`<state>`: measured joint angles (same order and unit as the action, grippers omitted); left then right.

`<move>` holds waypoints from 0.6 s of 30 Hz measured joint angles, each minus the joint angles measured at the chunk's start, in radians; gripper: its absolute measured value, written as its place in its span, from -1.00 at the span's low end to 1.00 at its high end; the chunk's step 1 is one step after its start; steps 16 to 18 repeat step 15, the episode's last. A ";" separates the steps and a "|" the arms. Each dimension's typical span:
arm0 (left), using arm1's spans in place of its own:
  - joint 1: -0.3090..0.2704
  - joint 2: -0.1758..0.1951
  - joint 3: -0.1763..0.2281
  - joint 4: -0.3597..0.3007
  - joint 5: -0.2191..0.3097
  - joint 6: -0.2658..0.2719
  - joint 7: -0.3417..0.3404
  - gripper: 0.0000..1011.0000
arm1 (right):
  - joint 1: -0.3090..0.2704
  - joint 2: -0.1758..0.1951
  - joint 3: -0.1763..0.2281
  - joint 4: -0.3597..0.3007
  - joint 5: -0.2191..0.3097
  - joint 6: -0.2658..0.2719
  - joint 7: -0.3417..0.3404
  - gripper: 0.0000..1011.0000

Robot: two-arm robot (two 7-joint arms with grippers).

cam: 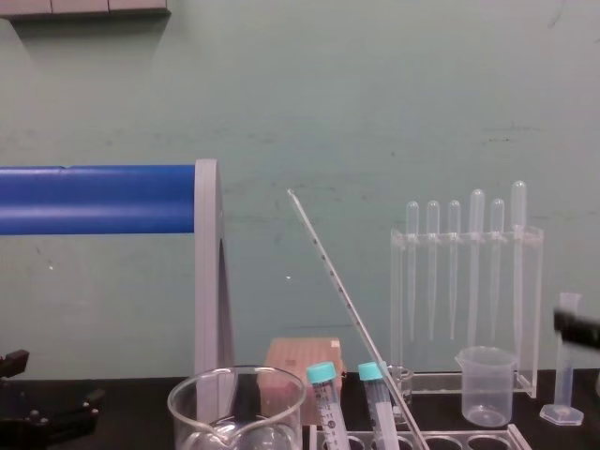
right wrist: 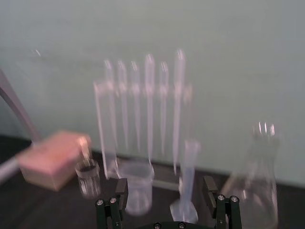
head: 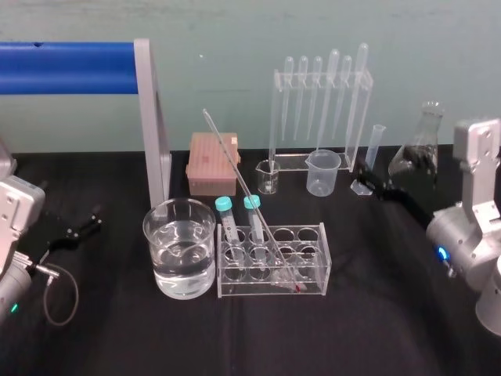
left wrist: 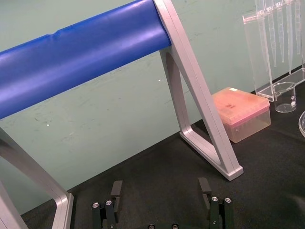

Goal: Hold the thermometer with one hand and immerse one end into the beaker, then reinsert it into the test tube rack.

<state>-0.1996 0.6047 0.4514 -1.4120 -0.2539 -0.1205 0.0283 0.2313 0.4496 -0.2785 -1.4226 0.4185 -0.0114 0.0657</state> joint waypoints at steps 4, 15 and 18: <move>0.000 0.000 0.000 0.000 0.000 0.000 0.000 0.99 | -0.017 -0.014 -0.001 0.023 -0.015 0.031 -0.026 0.98; 0.000 0.000 0.000 0.000 0.000 0.000 0.000 0.99 | -0.014 -0.011 -0.001 0.019 -0.014 0.026 -0.025 0.98; 0.000 0.000 0.000 0.000 0.000 0.000 0.000 0.99 | -0.014 -0.011 -0.001 0.019 -0.014 0.026 -0.025 0.98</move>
